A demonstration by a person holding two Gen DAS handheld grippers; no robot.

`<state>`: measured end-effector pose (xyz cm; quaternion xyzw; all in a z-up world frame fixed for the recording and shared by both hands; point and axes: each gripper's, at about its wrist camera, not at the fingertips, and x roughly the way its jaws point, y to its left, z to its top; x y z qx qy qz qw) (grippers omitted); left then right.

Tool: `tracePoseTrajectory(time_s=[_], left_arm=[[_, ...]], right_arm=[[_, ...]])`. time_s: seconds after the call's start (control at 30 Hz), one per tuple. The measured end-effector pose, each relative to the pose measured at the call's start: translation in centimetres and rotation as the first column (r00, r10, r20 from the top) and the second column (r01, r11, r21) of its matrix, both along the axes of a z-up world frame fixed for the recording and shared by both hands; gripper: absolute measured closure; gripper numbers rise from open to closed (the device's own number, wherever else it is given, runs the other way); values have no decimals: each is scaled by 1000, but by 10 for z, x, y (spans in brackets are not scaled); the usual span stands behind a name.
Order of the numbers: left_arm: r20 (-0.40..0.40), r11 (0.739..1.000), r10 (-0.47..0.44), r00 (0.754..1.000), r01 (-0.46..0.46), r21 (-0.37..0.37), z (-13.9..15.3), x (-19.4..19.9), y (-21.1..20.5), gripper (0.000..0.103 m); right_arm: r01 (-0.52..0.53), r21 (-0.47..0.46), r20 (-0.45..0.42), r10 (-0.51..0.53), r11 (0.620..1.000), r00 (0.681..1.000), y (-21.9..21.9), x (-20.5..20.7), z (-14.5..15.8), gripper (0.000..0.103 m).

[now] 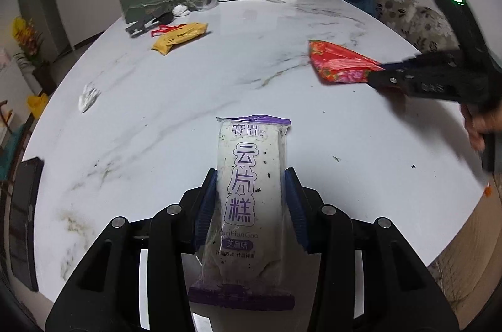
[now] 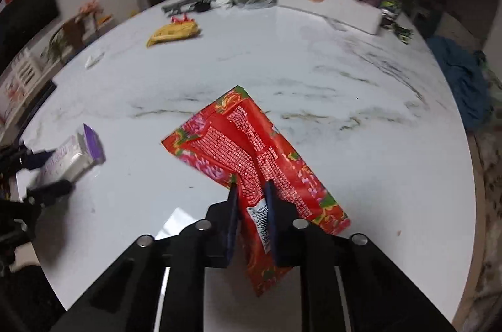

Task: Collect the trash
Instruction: 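Grasp the white cake package with the left tool while the right tool grasps the red snack bag, then lower the cake package and red bag into the cardboard box and release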

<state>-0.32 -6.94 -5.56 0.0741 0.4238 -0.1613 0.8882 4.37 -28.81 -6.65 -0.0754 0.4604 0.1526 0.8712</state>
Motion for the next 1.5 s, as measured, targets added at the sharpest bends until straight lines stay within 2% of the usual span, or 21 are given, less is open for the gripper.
tracePoseTrajectory(time_s=[0.1, 0.2, 0.4, 0.57, 0.63, 0.77, 0.87, 0.93, 0.97, 1.0, 1.03, 1.07, 1.1, 1.2, 1.27, 1.37, 1.47, 1.5], left_arm=[[9, 1000, 28, 1000, -28, -7, -1, -3, 4, 61], [6, 999, 34, 999, -34, -34, 0, -9, 12, 61], [9, 998, 38, 999, -37, -57, 0, -32, 36, 61], [34, 999, 1, 999, 1, -39, 3, -81, 65, 61], [47, 1000, -16, 999, 16, -9, 4, -102, 77, 61], [30, 998, -47, 998, 46, 40, -1, -145, 99, 61], [-18, 993, -78, 997, 79, 87, -18, -170, 108, 61], [-77, 987, -96, 992, 105, 125, -41, -176, 109, 59], [-109, 983, -98, 989, 113, 143, -54, -175, 109, 56], [-144, 981, -97, 985, 119, 155, -68, -173, 110, 49], [-187, 977, -102, 977, 134, 168, -87, -169, 109, 29], [-206, 973, -91, 974, 132, 190, -103, -165, 108, 22], [-217, 970, -85, 972, 131, 205, -115, -164, 107, 22], [-289, 963, -88, 953, 155, 219, -147, -153, 104, 22], [-298, 965, -84, 951, 152, 213, -152, -149, 103, 22], [-272, 969, -98, 957, 154, 194, -133, -149, 103, 22], [-203, 981, -120, 972, 148, 126, -84, -148, 105, 21], [-153, 985, -127, 980, 143, 99, -58, -146, 106, 21]], right_arm=[[56, 53, 69, -59, 997, 996, 3, -23, 10, 90], [56, 156, 89, -70, 986, 994, 7, -55, 25, 90], [-18, 370, 75, -10, 929, 997, 20, -143, 52, 90], [-99, 433, 45, 88, 896, 995, 41, -208, 48, 90], [-134, 421, 18, 139, 897, 990, 53, -230, 34, 90], [-172, 402, -92, 227, 900, 970, 73, -251, -10, 90], [-195, 358, -175, 271, 913, 947, 92, -248, -49, 89], [-206, 344, -226, 294, 916, 929, 104, -237, -73, 82], [-212, 322, -260, 301, 923, 917, 113, -229, -89, 77], [-220, 294, -275, 303, 930, 912, 120, -224, -100, 65], [-236, 257, -308, 311, 937, 899, 130, -217, -116, 58], [-247, 225, -344, 314, 942, 885, 138, -212, -132, 54], [-256, 170, -367, 303, 952, 880, 146, -207, -148, 47], [-249, 132, -386, 282, 959, 878, 152, -204, -162, 47], [-237, 155, -369, 279, 959, 887, 148, -210, -151, 46], [-249, 170, -314, 292, 954, 903, 136, -224, -116, 41], [-295, 244, -244, 353, 924, 903, 121, -232, -64, 34], [-316, 259, -191, 369, 913, 910, 117, -233, -38, 25]])
